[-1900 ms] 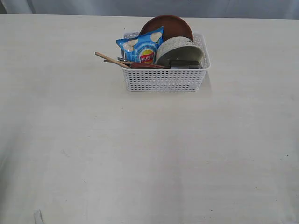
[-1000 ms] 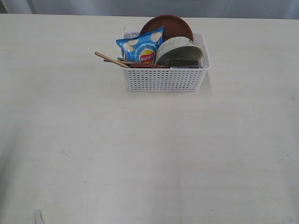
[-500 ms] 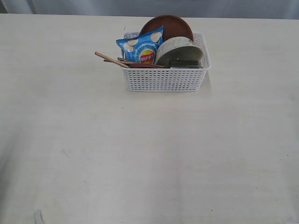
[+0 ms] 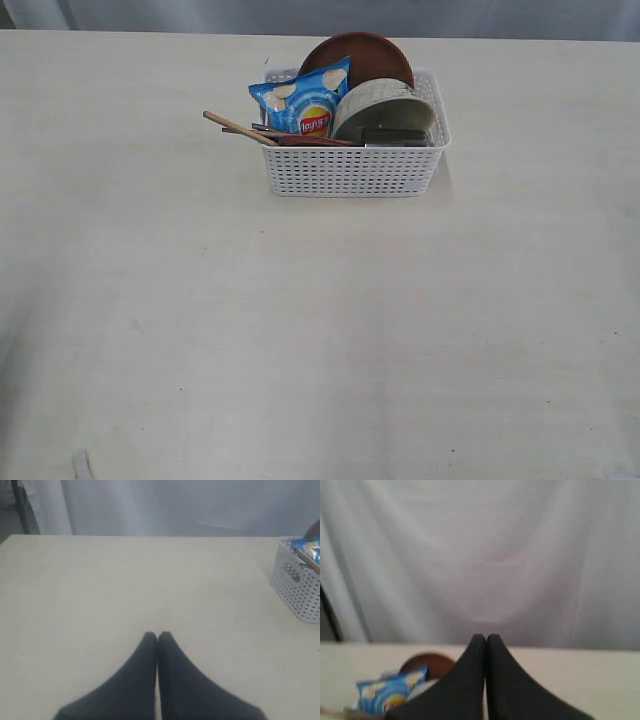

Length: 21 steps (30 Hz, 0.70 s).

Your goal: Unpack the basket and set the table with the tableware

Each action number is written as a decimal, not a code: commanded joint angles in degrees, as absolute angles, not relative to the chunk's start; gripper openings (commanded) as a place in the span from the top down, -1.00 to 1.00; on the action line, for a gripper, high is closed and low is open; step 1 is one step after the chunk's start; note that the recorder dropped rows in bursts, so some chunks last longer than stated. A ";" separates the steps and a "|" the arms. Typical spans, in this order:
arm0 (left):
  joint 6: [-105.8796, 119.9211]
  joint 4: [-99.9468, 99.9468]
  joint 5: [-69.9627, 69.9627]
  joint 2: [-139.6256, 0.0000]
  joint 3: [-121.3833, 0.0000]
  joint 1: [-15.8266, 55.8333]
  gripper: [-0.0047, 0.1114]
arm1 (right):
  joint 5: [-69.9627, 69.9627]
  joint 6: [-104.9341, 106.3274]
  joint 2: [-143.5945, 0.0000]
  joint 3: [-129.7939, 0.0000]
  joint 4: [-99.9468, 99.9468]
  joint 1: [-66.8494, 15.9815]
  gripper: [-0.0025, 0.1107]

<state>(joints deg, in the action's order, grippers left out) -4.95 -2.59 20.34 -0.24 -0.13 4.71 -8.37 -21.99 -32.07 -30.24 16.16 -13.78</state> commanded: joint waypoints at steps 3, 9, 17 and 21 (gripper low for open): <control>-4.73 -3.18 19.63 0.00 0.00 4.54 0.92 | -36.28 -18.78 -54.12 -41.95 17.11 -29.37 0.95; -4.73 -3.18 19.63 0.00 0.00 4.54 0.92 | -46.23 -15.45 -67.86 -46.67 17.26 -39.68 0.95; -4.73 -3.18 19.63 0.00 0.00 4.54 0.92 | -46.77 -15.34 -71.55 -47.96 17.26 -42.15 0.95; -4.73 -3.18 19.63 0.00 0.00 4.54 0.92 | -46.18 -12.89 -71.55 -47.96 17.26 -42.15 0.95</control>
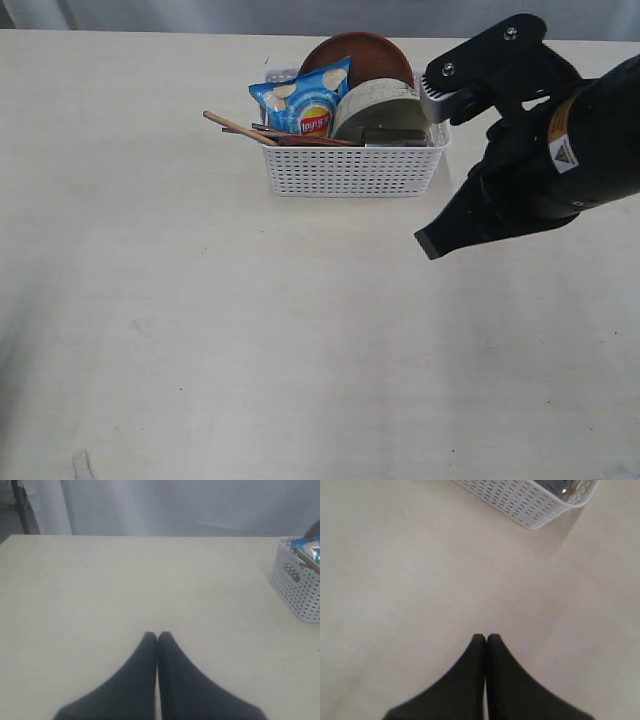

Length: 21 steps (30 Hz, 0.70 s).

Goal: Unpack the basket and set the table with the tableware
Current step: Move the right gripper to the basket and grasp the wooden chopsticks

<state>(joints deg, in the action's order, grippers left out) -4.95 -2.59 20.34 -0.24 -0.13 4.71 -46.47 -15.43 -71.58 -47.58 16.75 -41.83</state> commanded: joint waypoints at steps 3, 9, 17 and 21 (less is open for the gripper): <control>-4.73 -3.18 19.63 0.00 0.00 4.54 0.92 | -42.93 -11.34 -71.76 -48.61 17.12 -42.15 0.95; -4.73 -3.18 19.63 0.00 0.00 4.54 0.92 | -41.12 -6.26 -75.65 -54.03 16.16 -44.52 0.95; -4.73 -3.18 19.63 0.00 0.00 4.54 0.92 | -46.04 -4.81 -87.16 -68.51 14.70 -47.62 0.64; -4.73 -3.18 19.63 0.00 0.00 4.54 0.92 | -46.58 -3.31 -92.17 -74.81 11.49 -47.62 0.20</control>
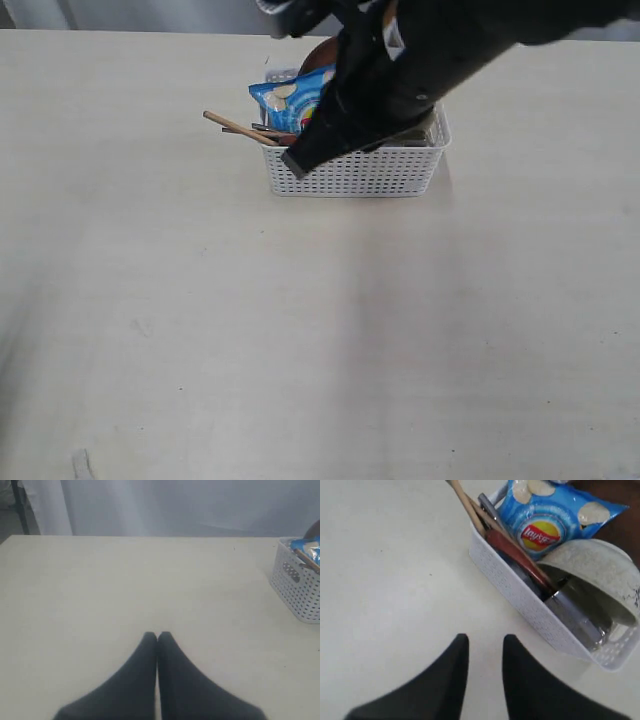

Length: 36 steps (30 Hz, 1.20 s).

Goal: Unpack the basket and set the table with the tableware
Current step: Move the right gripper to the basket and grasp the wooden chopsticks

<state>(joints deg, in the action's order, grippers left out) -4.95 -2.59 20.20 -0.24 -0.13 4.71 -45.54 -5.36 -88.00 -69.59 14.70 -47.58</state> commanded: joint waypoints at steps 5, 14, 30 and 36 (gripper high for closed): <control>-4.73 -3.18 19.63 0.00 0.00 4.54 0.92 | -46.09 1.92 -97.37 -78.13 6.29 -47.62 -0.15; -4.73 -3.18 19.63 0.00 0.00 4.54 0.92 | -38.38 4.69 -104.80 -78.62 5.24 -48.19 -0.18; -4.73 -3.18 19.63 0.00 0.00 4.54 0.92 | -36.96 -5.32 -117.99 -90.11 22.28 -48.08 -0.17; -4.73 -3.18 19.63 0.00 0.00 4.54 0.92 | -36.32 -6.84 -119.12 -90.11 23.23 -48.08 0.09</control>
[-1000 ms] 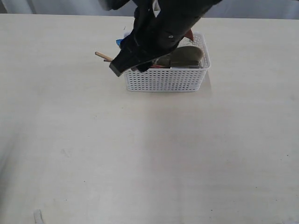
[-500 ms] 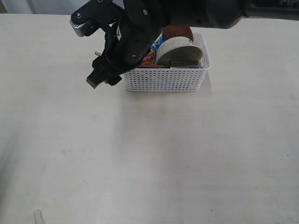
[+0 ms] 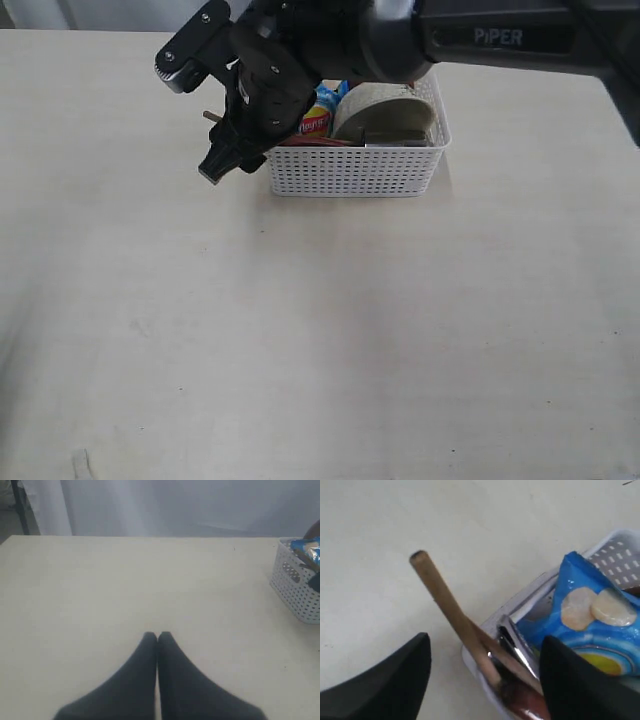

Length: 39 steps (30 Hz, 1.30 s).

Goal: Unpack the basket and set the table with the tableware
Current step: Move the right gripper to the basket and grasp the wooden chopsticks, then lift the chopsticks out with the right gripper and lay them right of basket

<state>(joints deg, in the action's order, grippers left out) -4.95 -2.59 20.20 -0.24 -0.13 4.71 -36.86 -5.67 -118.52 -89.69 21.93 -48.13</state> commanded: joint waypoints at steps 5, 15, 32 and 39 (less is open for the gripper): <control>-4.73 -3.18 19.63 0.00 0.00 4.54 0.92 | -35.12 -6.84 -120.51 -90.11 23.33 -48.08 0.38; -4.73 -3.18 19.63 0.00 0.00 4.54 0.92 | -34.77 -6.37 -120.87 -90.11 23.72 -48.08 0.83; -4.73 -3.18 19.63 0.00 0.00 4.54 0.92 | -37.14 -6.21 -111.85 -90.15 26.36 -48.08 0.96; -4.73 -3.18 19.63 0.00 0.00 4.54 0.92 | -40.16 -8.12 -108.10 -90.15 30.37 -48.08 0.96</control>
